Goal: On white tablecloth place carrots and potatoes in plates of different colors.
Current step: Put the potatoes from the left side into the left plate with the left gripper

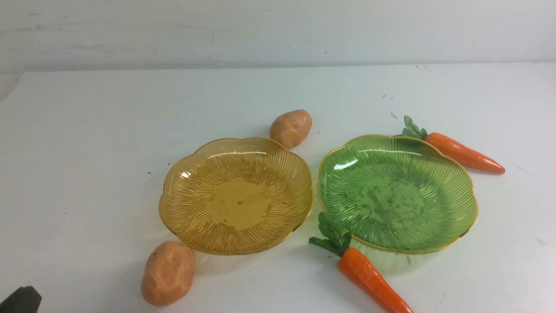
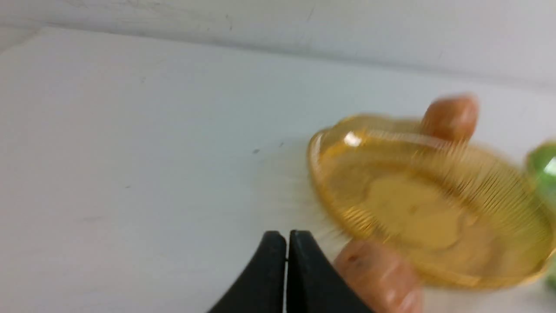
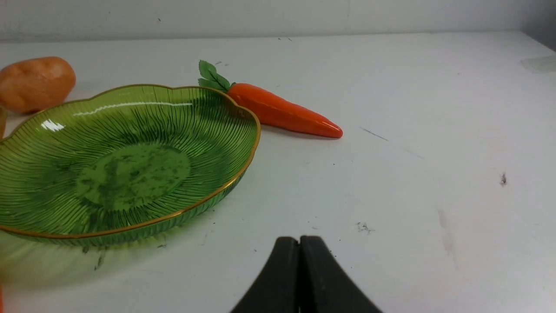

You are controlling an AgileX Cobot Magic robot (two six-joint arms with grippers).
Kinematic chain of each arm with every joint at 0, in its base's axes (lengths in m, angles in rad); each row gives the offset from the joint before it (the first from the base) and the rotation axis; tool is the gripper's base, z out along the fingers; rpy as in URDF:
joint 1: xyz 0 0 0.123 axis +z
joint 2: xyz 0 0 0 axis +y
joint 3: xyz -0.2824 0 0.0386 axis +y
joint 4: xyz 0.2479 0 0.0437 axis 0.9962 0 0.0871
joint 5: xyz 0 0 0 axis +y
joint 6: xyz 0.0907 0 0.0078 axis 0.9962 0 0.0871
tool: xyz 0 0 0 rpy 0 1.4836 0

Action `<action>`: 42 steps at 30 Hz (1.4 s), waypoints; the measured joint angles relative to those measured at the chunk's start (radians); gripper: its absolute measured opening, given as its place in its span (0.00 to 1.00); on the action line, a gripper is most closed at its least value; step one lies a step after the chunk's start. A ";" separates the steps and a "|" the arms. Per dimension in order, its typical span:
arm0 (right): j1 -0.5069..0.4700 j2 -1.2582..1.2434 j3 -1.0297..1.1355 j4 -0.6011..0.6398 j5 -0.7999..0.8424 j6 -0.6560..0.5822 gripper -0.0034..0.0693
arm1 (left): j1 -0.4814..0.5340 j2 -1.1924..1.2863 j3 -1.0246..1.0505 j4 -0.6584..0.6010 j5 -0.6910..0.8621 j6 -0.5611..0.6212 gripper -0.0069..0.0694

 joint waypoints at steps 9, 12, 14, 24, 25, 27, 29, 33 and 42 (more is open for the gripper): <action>0.000 0.000 0.000 0.005 -0.018 0.008 0.03 | 0.000 0.000 -0.032 -0.421 -0.465 -0.069 0.09; 0.001 0.000 0.004 0.190 -0.152 0.097 0.03 | 0.000 0.023 -0.200 -0.375 -0.374 -0.025 0.09; 0.001 0.000 0.004 0.297 -0.235 0.127 0.03 | 0.000 0.117 -0.352 -0.317 -0.188 0.035 0.09; 0.001 0.000 0.006 0.374 -0.357 0.160 0.03 | -0.001 0.920 -0.724 -0.183 0.653 0.270 0.09; 0.002 0.000 0.006 0.381 -0.359 0.170 0.03 | -0.001 0.976 -0.740 -0.183 0.666 0.289 0.09; 0.016 0.000 -0.013 0.399 -0.292 0.190 0.03 | -0.007 1.098 -0.782 -0.174 0.698 0.325 0.09; 0.048 0.002 -0.099 0.414 -0.135 0.191 0.03 | -0.053 1.193 -0.843 -0.129 0.725 0.334 0.09; 0.126 0.163 -0.374 0.418 0.166 0.072 0.03 | -0.177 1.268 -0.905 -0.019 0.744 0.231 0.09; 0.178 0.585 -0.618 0.500 0.547 -0.276 0.03 | -0.271 1.468 -0.991 0.198 0.783 0.026 0.31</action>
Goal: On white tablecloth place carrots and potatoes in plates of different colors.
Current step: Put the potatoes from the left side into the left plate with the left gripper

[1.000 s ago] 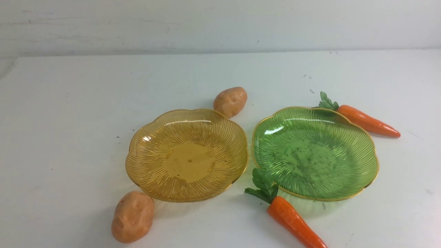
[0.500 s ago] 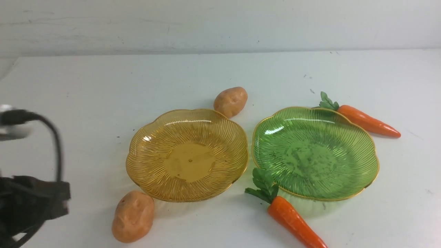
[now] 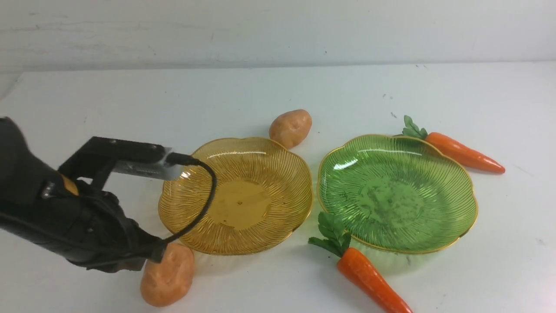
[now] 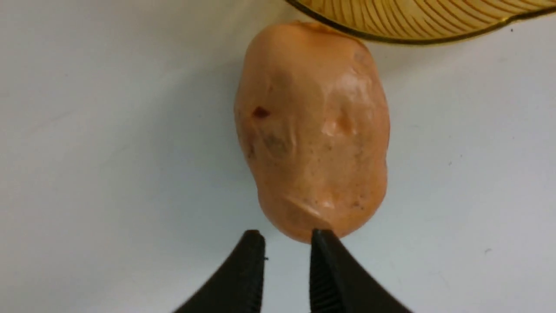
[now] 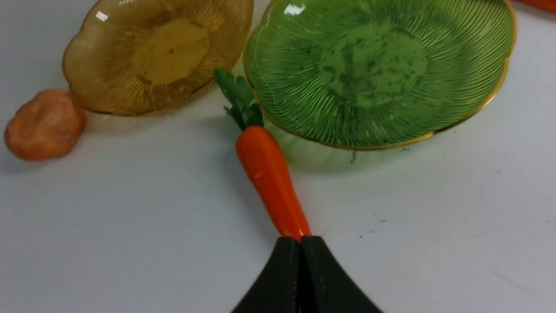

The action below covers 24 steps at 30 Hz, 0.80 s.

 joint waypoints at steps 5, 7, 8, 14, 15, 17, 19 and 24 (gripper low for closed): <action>0.000 0.024 0.000 0.128 -0.042 -0.103 0.03 | 0.000 0.083 -0.015 0.000 -0.087 0.026 0.73; 0.000 0.024 0.000 0.148 -0.056 -0.126 0.03 | 0.000 0.120 -0.016 0.000 -0.104 0.028 0.85; 0.000 0.024 0.000 0.153 -0.061 -0.135 0.03 | 0.000 0.147 -0.016 -0.001 -0.108 0.028 0.90; 0.000 0.024 0.000 0.156 -0.068 -0.151 0.03 | 0.000 0.237 -0.016 -0.060 -0.084 0.028 0.86; 0.000 0.024 0.000 0.156 -0.069 -0.151 0.03 | 0.000 0.237 -0.016 -0.066 -0.067 0.028 0.81; 0.000 0.024 0.000 0.156 -0.070 -0.151 0.03 | 0.000 0.237 -0.016 -0.071 -0.030 0.028 0.71; 0.000 0.024 0.000 0.156 -0.079 -0.154 0.03 | -0.003 0.235 -0.019 -0.072 0.037 0.028 0.63; 0.000 0.024 0.000 0.156 -0.084 -0.154 0.03 | -0.003 0.149 -0.083 -0.096 0.095 0.033 0.63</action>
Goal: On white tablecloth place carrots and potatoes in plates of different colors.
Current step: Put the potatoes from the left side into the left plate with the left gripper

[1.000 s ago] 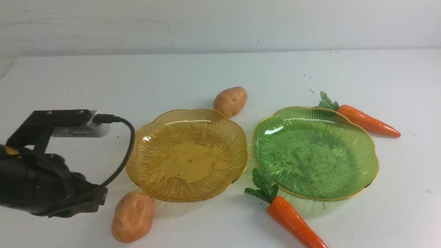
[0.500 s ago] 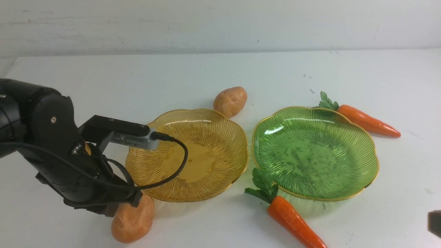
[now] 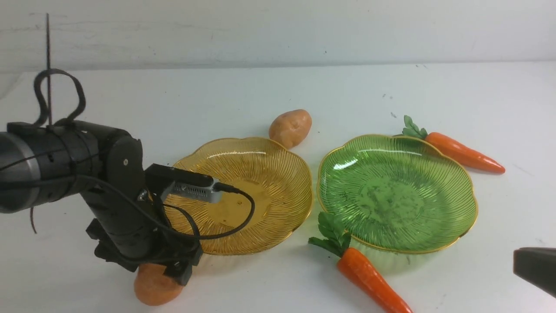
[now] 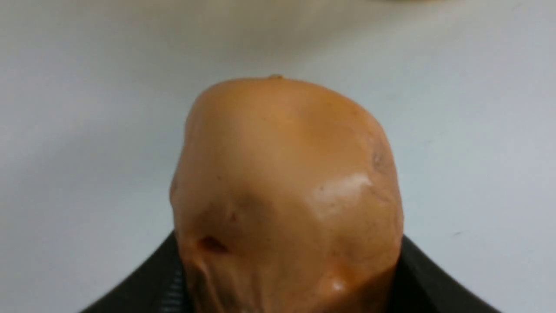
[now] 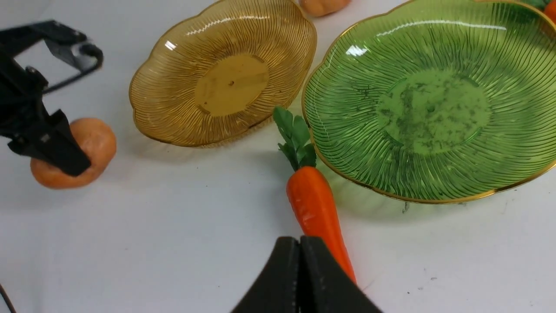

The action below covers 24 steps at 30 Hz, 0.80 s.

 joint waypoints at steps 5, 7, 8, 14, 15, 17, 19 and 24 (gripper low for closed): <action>0.000 0.000 0.000 -0.001 -0.015 0.000 0.03 | -0.002 -0.044 -0.123 -0.118 -0.157 0.097 0.63; 0.000 0.001 0.000 -0.004 -0.025 0.000 0.03 | -0.002 -0.016 -0.146 -0.118 -0.231 0.112 0.64; 0.000 0.006 -0.001 -0.004 -0.026 0.000 0.03 | -0.002 0.005 -0.156 -0.118 -0.255 0.118 0.64; 0.000 0.202 -0.066 -0.004 0.130 -0.149 0.03 | -0.002 0.157 -0.217 -0.119 -0.300 0.120 0.82; 0.000 0.244 -0.085 0.003 0.151 -0.194 0.03 | -0.002 0.173 -0.232 -0.119 -0.299 0.120 0.86; 0.002 0.327 -0.106 0.027 0.168 -0.283 0.03 | -0.002 0.181 -0.265 -0.122 -0.297 0.120 0.94; 0.024 0.395 -0.113 0.031 0.170 -0.328 0.03 | -0.002 0.180 -0.286 -0.123 -0.289 0.120 0.96; 0.152 0.561 -0.114 -0.043 0.068 -0.304 0.07 | -0.002 0.180 -0.324 -0.125 -0.191 0.118 0.86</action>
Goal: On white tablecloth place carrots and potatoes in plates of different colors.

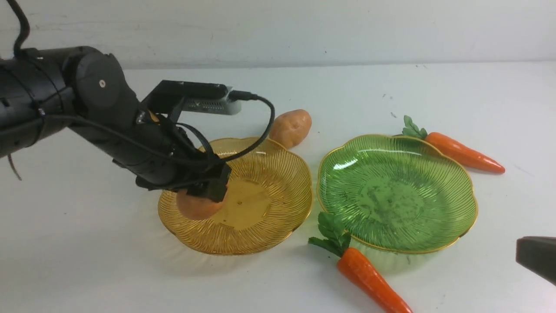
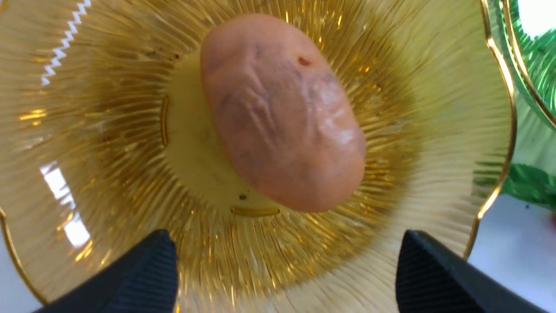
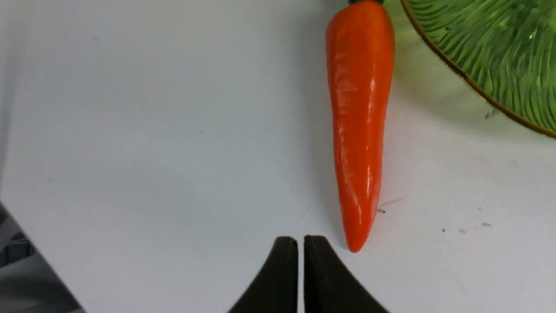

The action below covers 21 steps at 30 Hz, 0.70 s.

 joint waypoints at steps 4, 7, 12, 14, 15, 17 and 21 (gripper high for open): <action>0.115 0.143 -0.006 -0.131 -0.150 0.098 0.24 | 0.000 -0.020 -0.024 0.004 0.124 0.015 0.35; 0.183 0.258 -0.007 -0.209 -0.264 0.182 0.44 | 0.000 -0.089 -0.024 0.003 0.181 0.055 0.12; 0.236 0.441 -0.059 -0.319 -0.346 0.279 0.73 | 0.000 -0.244 -0.024 0.003 0.215 0.068 0.09; 0.243 0.490 -0.078 -0.325 -0.355 0.290 0.73 | 0.000 -0.287 -0.023 0.004 0.217 0.075 0.09; 0.246 0.504 -0.085 -0.325 -0.356 0.292 0.71 | 0.000 -0.310 -0.023 0.004 0.219 0.079 0.09; 0.248 0.535 -0.103 -0.328 -0.342 0.295 0.54 | 0.000 -0.339 -0.023 0.005 0.227 0.080 0.09; 0.255 0.519 -0.154 -0.318 -0.151 0.285 0.40 | 0.000 -0.354 -0.022 0.016 0.236 0.081 0.09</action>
